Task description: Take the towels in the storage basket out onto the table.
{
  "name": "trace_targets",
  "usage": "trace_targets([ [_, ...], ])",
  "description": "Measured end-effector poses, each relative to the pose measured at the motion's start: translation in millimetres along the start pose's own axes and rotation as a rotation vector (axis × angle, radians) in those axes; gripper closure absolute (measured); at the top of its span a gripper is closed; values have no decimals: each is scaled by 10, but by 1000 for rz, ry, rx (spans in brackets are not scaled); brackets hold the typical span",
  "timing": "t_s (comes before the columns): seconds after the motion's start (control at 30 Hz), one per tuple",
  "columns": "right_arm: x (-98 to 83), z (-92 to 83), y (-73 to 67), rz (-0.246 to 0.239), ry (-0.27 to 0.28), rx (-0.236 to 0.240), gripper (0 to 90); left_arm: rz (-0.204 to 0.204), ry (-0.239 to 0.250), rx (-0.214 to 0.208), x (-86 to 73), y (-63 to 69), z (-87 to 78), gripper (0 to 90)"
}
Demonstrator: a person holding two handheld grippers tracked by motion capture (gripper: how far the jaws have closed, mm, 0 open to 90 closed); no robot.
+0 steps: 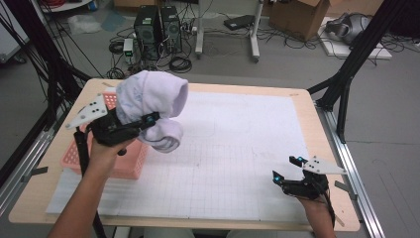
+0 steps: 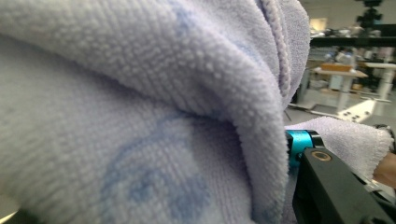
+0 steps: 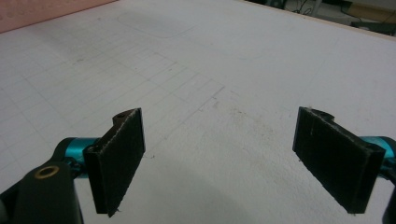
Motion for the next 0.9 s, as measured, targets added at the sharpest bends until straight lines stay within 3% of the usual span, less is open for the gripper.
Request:
trace_targets([
  [0.2,-5,-5,12,3,1,3,156,3,-13,-62,-80,179,285,601],
  [0.33,-7,-3,17,6,1,3,156,-11,-16,-77,-150,252,406,601],
  [0.5,-19,-5,31,7,0,8,156,-9,-64,-88,-326,386,600,600],
  [0.7,-25,-10,63,19,-3,5,156,-13,-149,-109,-554,518,829,597],
  [0.77,-26,-3,65,16,-6,4,156,-14,-201,-113,-674,571,979,594],
  [0.87,-31,11,73,16,-9,8,156,-21,-241,-101,-759,601,1089,586],
  [0.9,-33,15,74,21,-11,8,156,-33,-287,-79,-857,612,1207,582],
])
Point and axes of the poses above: each handheld gripper's, and its own axes: z roughly forward along the jaws, x roughly out of its top, y roughly to its right, the point moved 2 cm from there along z, roughly forward along the jaws, and after that the axes turned 6 degrees about z, right-handed, at the moved point
